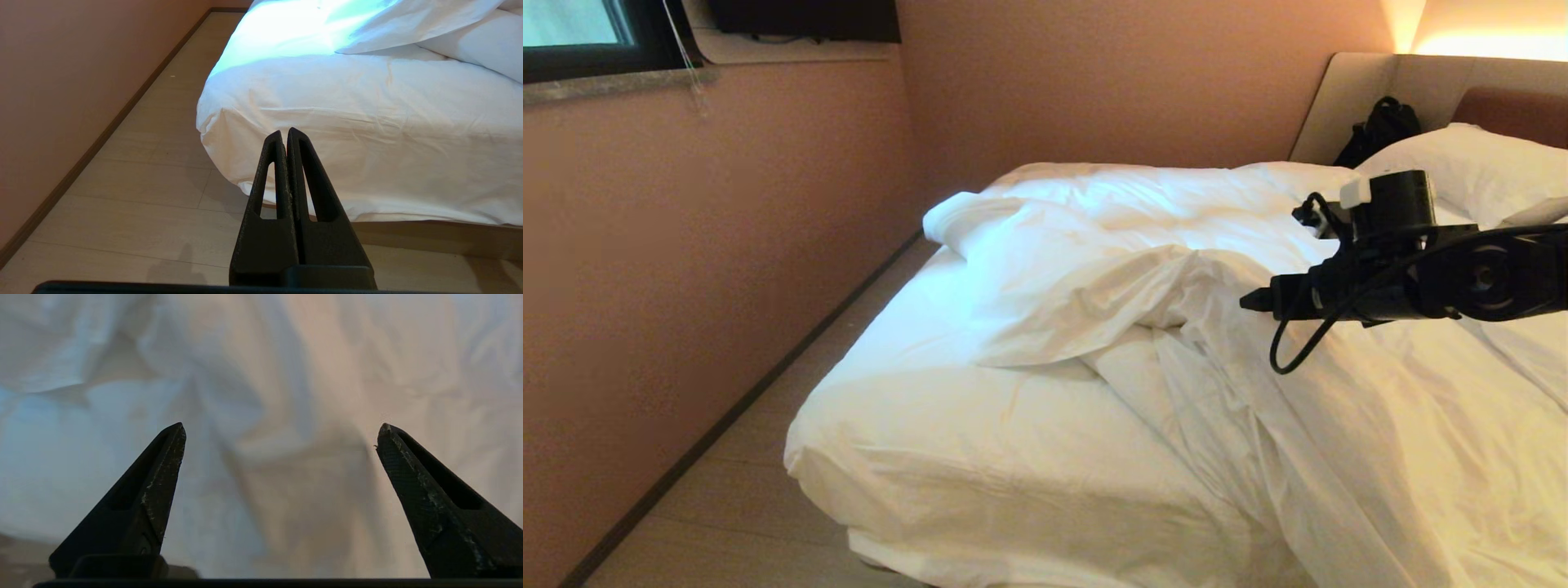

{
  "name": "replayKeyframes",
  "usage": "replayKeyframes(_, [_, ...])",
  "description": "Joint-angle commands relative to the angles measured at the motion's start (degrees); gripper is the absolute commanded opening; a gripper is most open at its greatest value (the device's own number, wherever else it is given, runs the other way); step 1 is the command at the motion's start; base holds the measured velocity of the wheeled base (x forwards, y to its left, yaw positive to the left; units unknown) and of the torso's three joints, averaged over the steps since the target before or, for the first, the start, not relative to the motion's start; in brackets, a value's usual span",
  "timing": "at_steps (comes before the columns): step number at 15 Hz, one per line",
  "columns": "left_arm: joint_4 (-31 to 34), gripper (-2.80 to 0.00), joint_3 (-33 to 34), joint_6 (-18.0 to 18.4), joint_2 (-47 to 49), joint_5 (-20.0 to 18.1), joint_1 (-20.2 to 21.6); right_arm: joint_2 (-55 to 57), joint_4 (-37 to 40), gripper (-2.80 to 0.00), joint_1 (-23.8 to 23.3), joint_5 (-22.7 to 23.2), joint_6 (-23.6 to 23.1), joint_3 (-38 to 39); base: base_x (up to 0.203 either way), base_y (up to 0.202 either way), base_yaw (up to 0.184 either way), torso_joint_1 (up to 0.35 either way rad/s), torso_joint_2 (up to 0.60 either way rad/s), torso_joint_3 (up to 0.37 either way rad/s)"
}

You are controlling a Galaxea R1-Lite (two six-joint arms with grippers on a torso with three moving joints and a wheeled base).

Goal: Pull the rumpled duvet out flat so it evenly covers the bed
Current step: Hold the folded corner of the quilt

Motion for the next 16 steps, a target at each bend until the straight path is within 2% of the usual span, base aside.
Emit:
replayKeyframes(1, [0.00, -2.80, 0.01, 0.00, -0.02, 0.00, 0.05, 0.74, -0.15, 0.00, -0.16, -3.07, -0.93, 0.62, 0.000, 0.000, 0.000, 0.000, 0.00, 0.000])
replayKeyframes(8, [0.00, -2.80, 0.01, 0.00, -0.02, 0.00, 0.05, 5.83, -0.42, 0.00, -0.16, -3.39, -0.27, 2.26, 0.000, 0.000, 0.000, 0.000, 0.00, 0.000])
replayKeyframes(12, [0.00, -2.80, 0.01, 0.00, 0.02, 0.00, 0.05, 9.89, -3.93, 0.00, -0.25, -3.79, 4.54, 2.38, 0.000, 0.000, 0.000, 0.000, 0.00, 0.000])
replayKeyframes(16, [0.00, -2.80, 0.01, 0.00, -0.02, 0.00, 0.02, 9.03, -4.80, 0.00, -0.25, -3.70, 5.57, 3.65, 0.000, 0.000, 0.000, 0.000, 0.00, 0.000])
